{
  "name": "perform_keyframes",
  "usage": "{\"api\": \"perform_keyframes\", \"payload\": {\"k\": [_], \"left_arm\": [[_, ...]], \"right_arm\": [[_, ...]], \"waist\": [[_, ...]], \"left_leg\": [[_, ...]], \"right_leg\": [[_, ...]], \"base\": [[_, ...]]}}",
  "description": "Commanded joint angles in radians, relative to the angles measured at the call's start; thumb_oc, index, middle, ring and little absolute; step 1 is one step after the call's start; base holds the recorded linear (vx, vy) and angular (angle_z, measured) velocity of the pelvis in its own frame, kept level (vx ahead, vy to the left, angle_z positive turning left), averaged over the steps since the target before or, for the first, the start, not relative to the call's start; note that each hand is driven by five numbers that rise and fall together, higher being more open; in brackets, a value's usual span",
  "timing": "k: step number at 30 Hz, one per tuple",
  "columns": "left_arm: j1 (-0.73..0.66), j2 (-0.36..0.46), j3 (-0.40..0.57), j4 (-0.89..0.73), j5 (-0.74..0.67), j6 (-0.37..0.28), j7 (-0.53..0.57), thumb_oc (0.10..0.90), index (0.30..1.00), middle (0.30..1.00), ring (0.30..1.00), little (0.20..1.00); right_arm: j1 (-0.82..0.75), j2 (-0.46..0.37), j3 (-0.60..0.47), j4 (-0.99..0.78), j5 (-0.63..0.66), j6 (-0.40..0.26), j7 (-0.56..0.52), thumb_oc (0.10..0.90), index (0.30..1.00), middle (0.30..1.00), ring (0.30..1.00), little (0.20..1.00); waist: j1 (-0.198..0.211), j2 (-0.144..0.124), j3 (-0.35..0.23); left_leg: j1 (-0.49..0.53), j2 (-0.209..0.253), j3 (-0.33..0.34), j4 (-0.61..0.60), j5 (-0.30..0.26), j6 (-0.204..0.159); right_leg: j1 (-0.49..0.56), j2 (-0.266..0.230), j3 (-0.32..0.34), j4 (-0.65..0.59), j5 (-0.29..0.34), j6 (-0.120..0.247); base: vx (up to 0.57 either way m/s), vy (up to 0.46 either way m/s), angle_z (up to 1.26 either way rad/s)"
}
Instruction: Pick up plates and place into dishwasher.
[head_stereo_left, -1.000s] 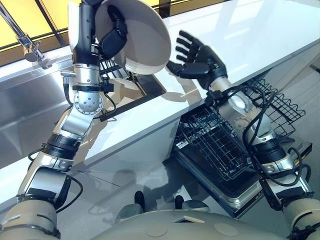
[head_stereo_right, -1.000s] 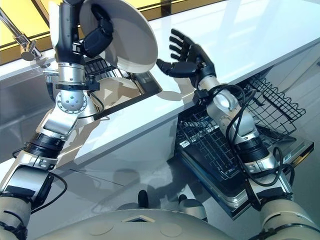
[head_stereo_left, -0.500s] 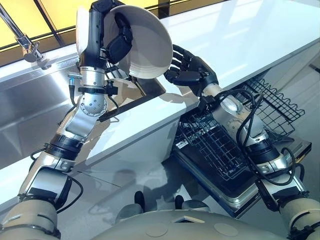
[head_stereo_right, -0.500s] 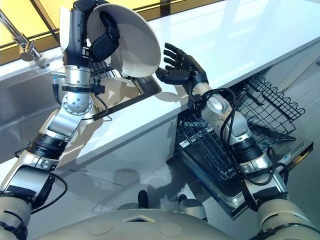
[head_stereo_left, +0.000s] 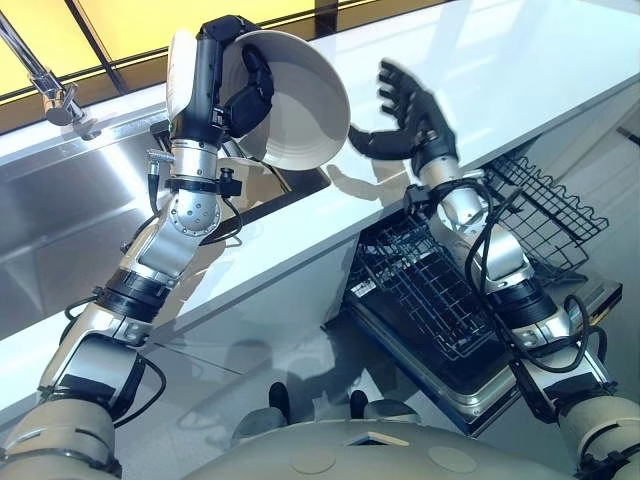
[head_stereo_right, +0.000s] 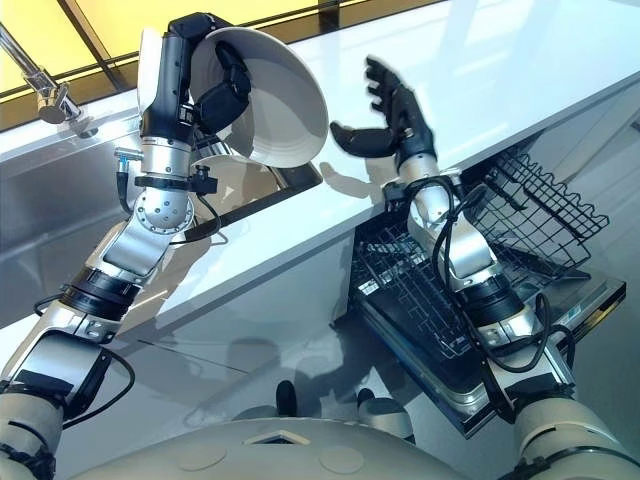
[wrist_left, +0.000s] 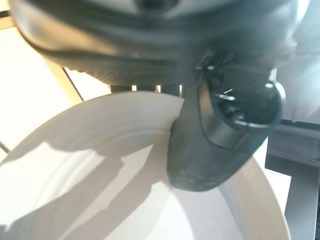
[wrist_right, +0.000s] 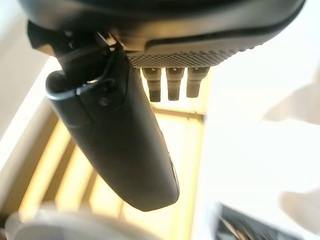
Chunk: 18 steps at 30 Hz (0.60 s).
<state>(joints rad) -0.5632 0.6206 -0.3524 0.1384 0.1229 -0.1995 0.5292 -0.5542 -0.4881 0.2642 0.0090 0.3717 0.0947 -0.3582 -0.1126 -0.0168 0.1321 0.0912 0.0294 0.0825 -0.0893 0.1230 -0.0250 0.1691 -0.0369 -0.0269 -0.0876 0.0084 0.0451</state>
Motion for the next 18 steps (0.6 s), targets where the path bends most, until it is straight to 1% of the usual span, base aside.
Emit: {"api": "perform_keyframes", "payload": {"k": [1, 5, 6, 8, 10, 13, 18], "left_arm": [[-0.076, -0.005, 0.069, -0.023, 0.059, -0.043, 0.062, 0.1, 0.3, 0.3, 0.3, 0.2], [-0.065, 0.002, 0.082, 0.001, 0.069, -0.045, 0.063, 0.1, 0.3, 0.3, 0.3, 0.2], [-0.063, 0.006, 0.086, 0.009, 0.064, -0.048, 0.06, 0.1, 0.3, 0.3, 0.3, 0.2], [-0.066, 0.013, 0.093, 0.027, 0.059, -0.05, 0.057, 0.1, 0.3, 0.3, 0.3, 0.2], [-0.069, 0.022, 0.096, 0.037, 0.048, -0.05, 0.054, 0.1, 0.3, 0.3, 0.3, 0.2], [-0.07, 0.023, 0.092, 0.055, 0.051, -0.055, 0.056, 0.1, 0.3, 0.3, 0.3, 0.2], [-0.078, 0.02, 0.074, 0.08, 0.054, -0.061, 0.064, 0.1, 0.3, 0.3, 0.3, 0.2]], "right_arm": [[-0.131, 0.007, -0.081, -0.133, -0.031, -0.187, -0.004, 0.8, 0.9, 0.9, 0.9, 0.9], [-0.102, -0.002, -0.089, -0.175, -0.019, -0.209, 0.037, 0.8, 0.9, 0.9, 0.9, 0.9], [-0.095, -0.005, -0.093, -0.185, 0.002, -0.196, 0.064, 0.8, 0.9, 0.9, 0.9, 0.9], [-0.08, -0.005, -0.088, -0.199, 0.088, -0.159, 0.132, 0.8, 0.9, 0.9, 0.9, 0.9], [-0.057, 0.0, -0.076, -0.214, 0.169, -0.131, 0.179, 0.8, 0.9, 0.9, 0.9, 0.9], [-0.033, 0.023, -0.065, -0.226, 0.233, -0.124, 0.217, 0.8, 0.9, 0.9, 0.9, 0.9], [-0.025, 0.051, -0.051, -0.248, 0.321, -0.1, 0.237, 0.8, 0.9, 0.9, 0.9, 0.9]], "waist": [[0.011, 0.021, -0.096], [0.004, 0.023, -0.099], [0.003, 0.024, -0.1], [-0.003, 0.025, -0.101], [-0.006, 0.026, -0.101], [-0.01, 0.025, -0.105], [-0.015, 0.026, -0.108]], "left_leg": [[0.043, -0.056, 0.023, 0.003, -0.134, 0.037], [0.043, -0.056, 0.025, 0.002, -0.135, 0.035], [0.044, -0.055, 0.025, 0.002, -0.135, 0.034], [0.044, -0.055, 0.029, 0.002, -0.135, 0.034], [0.044, -0.055, 0.032, 0.002, -0.134, 0.033], [0.042, -0.054, 0.039, 0.002, -0.132, 0.031], [0.041, -0.053, 0.047, 0.002, -0.131, 0.03]], "right_leg": [[-0.09, 0.079, -0.016, 0.104, -0.034, 0.017], [-0.09, 0.077, -0.016, 0.105, -0.036, 0.02], [-0.09, 0.077, -0.016, 0.106, -0.038, 0.02], [-0.092, 0.076, -0.015, 0.108, -0.038, 0.021], [-0.093, 0.075, -0.015, 0.108, -0.038, 0.021], [-0.094, 0.073, -0.02, 0.106, -0.035, 0.024], [-0.099, 0.071, -0.019, 0.106, -0.032, 0.026]], "base": [[-0.01, 0.015, -0.05], [-0.01, 0.011, -0.03], [0.0, 0.0, 0.0], [0.0, 0.0, 0.0], [0.0, 0.0, 0.0], [0.0, 0.0, 0.0], [0.0, 0.0, 0.0]]}}
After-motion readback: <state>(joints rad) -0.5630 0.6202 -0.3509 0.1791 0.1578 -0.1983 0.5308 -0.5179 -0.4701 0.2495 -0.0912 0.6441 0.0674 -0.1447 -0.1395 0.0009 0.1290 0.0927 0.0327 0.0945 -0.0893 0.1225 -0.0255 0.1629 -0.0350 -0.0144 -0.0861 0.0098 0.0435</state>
